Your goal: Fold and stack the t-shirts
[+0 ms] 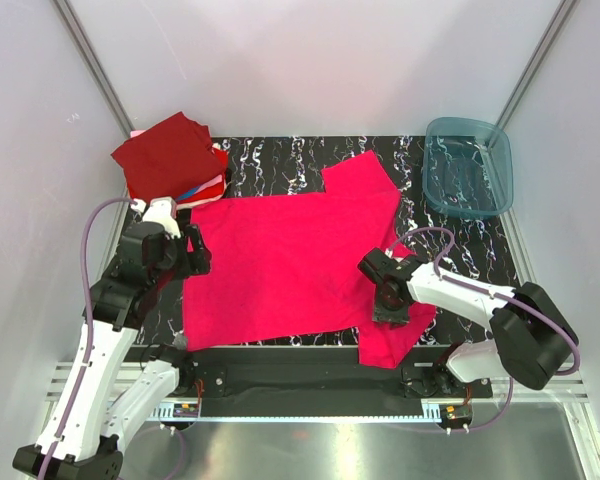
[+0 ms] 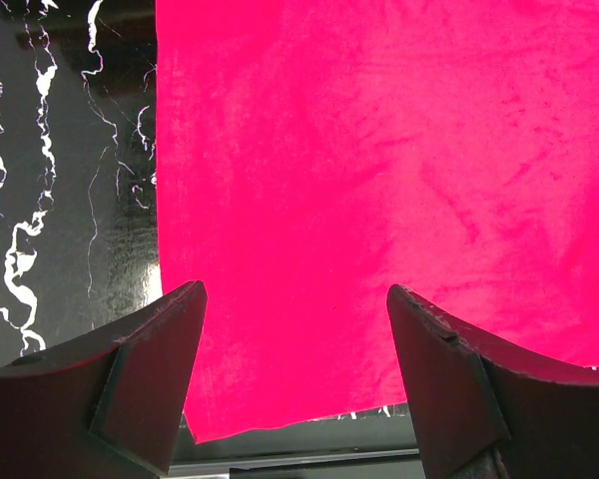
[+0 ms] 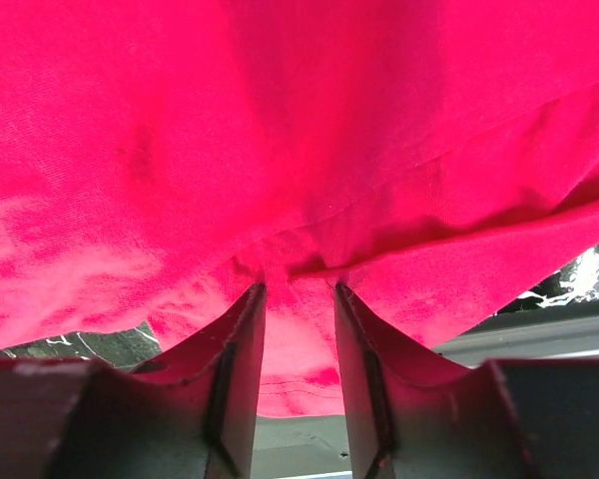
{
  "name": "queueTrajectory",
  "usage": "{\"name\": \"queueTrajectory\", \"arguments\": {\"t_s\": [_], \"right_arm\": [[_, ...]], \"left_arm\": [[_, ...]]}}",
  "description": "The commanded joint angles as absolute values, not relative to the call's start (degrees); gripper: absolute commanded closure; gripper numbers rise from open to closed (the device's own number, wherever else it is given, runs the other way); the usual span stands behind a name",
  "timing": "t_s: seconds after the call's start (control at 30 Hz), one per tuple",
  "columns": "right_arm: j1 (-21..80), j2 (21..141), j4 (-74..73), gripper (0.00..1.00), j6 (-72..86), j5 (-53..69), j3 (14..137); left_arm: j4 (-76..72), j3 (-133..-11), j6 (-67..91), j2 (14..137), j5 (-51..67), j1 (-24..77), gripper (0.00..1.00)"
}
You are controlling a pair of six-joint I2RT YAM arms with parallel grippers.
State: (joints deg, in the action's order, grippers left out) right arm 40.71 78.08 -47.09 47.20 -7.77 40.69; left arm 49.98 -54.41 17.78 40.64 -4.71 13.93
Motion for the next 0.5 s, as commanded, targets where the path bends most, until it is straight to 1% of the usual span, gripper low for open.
{"name": "queueTrajectory", "arguments": {"t_s": [0.0,0.07,0.13,0.2,0.23,0.27,0.4,0.47], "right_arm": [[40.3,78.8,-46.9,0.58,46.6,-7.2,42.2],[40.3,79.3,-47.0,0.6,46.5,-6.8,42.5],[40.3,79.7,-47.3,0.68,46.5,-6.5,42.5],[40.3,79.3,-47.2,0.73,46.8,-6.4,42.1],[40.3,79.2,-46.9,0.79,46.8,-6.4,41.9],[40.3,79.2,-46.8,0.82,46.8,-6.3,41.9],[40.3,79.7,-46.8,0.89,46.7,-6.2,42.0],[40.3,79.4,-46.9,0.94,46.8,-6.4,42.0]], "left_arm": [[47.3,-54.1,17.1,39.4,-3.7,14.2,0.21],[47.4,-54.0,17.1,39.2,-3.7,14.2,0.21],[47.3,-54.0,17.1,39.1,-3.8,14.2,0.21],[47.3,-54.1,17.1,38.9,-3.9,14.2,0.21],[47.3,-54.1,17.1,38.9,-3.9,14.2,0.21],[47.3,-54.1,17.1,38.8,-3.9,14.2,0.21],[47.2,-54.0,17.1,38.6,-3.9,14.2,0.2],[47.2,-54.0,17.1,38.7,-3.8,14.2,0.2]]}}
